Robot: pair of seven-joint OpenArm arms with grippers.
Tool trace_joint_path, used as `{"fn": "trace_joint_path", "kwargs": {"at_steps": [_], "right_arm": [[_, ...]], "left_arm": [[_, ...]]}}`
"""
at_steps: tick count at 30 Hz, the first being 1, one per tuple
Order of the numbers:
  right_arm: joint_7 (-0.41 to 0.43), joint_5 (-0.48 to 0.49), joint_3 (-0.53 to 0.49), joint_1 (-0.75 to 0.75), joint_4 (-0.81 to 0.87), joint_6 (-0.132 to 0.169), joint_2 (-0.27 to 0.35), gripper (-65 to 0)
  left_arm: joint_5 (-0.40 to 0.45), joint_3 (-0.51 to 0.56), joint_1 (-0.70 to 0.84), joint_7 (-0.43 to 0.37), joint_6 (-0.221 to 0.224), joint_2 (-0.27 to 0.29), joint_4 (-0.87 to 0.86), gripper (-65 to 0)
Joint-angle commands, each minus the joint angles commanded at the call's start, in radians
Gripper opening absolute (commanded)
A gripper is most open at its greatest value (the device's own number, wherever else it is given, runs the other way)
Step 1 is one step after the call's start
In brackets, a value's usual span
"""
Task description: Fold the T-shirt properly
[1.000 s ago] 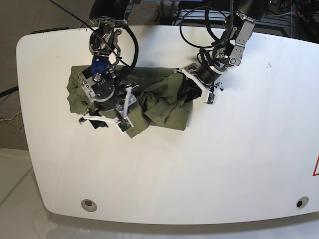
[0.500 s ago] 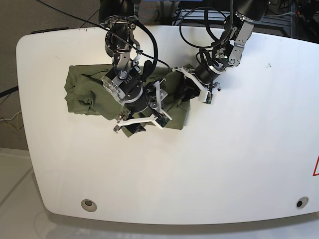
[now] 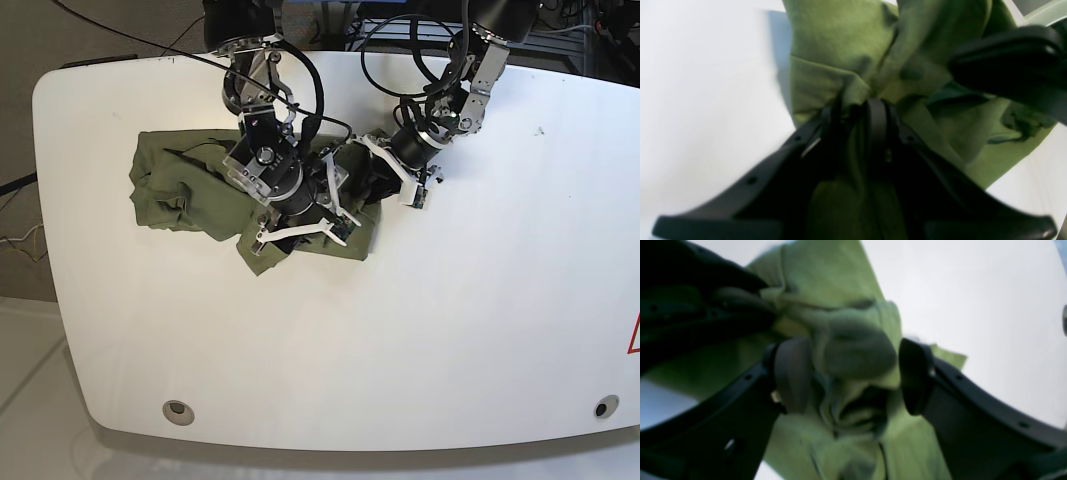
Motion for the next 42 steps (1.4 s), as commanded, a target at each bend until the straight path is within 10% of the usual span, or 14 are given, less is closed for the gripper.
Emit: {"fn": "trace_joint_path", "kwargs": {"at_steps": [26, 35, 42], "right_arm": [[0.087, 0.0, 0.092, 0.078, -0.135, 0.0, 0.0, -27.1], [0.087, 0.002, 0.095, 0.078, -0.138, 0.0, 0.0, -64.5], [0.089, 0.002, 0.094, 0.075, -0.18, 0.0, 0.0, -65.0]], "left_arm": [[0.0, 0.0, 0.005, 0.0, -0.002, -0.003, 0.003, -52.5], [0.0, 0.002, 0.005, 0.0, -0.002, -0.015, 0.003, -52.4], [0.0, 0.002, 0.002, 0.0, -0.002, -0.015, 0.003, -52.4]]}}
